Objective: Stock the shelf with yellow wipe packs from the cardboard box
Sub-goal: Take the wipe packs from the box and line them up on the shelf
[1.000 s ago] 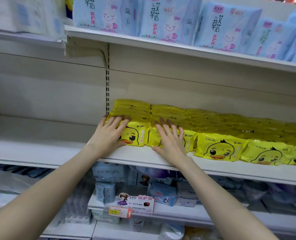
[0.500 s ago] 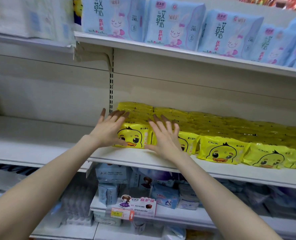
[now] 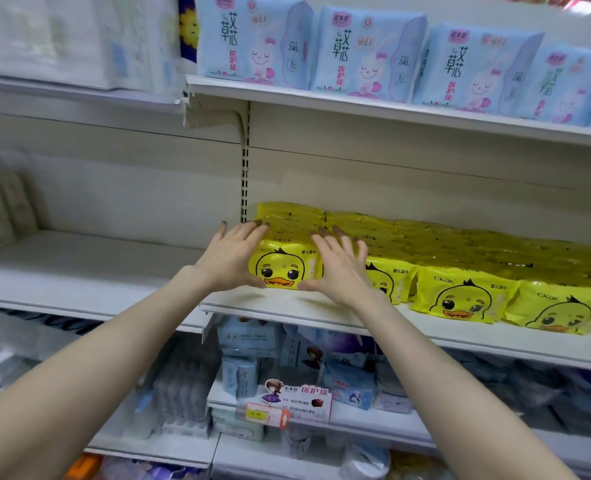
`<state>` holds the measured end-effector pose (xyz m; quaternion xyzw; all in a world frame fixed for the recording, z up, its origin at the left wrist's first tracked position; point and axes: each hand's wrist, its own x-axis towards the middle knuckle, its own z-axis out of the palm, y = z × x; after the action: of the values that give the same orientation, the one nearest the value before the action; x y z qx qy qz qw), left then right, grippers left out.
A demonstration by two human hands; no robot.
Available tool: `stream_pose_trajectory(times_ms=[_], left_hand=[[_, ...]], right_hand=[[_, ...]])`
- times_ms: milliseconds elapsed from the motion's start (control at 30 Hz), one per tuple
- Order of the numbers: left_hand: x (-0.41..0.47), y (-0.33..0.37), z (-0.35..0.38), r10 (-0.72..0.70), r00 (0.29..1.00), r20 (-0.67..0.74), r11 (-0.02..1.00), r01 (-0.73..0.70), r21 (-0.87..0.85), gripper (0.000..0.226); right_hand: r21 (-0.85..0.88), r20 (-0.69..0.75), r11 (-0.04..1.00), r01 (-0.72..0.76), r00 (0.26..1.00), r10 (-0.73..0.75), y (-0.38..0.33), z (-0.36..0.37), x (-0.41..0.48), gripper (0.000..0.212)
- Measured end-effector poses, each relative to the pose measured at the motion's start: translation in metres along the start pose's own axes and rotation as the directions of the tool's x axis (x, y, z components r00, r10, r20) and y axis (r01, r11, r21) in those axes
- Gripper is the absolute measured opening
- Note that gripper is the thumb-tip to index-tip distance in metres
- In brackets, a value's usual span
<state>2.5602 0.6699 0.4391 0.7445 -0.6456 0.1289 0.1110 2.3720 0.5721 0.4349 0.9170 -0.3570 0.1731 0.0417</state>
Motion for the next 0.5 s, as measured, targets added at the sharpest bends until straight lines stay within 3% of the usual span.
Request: stream_pose_trajectory(times_ms=[233,367,500], left_hand=[[0.035,-0.022,0.004,0.071,0.987,0.146,0.997,-0.071,-0.003,0.127],[0.045,-0.023,0.004,0.073,0.958,0.278,0.996,-0.083,0.024,0.121],[0.048,-0.031,0.013,0.108,0.960,0.259,0.993,-0.116,0.016,0.125]], right_hand=[[-0.150,0.153,0.989,-0.018,0.987,0.041,0.001,0.000,0.042,0.122],[-0.169,0.274,0.986,-0.006,0.960,0.053,0.002,0.000,0.055,0.127],[-0.182,0.336,0.983,-0.010,0.939,0.072,-0.001,0.003,0.057,0.125]])
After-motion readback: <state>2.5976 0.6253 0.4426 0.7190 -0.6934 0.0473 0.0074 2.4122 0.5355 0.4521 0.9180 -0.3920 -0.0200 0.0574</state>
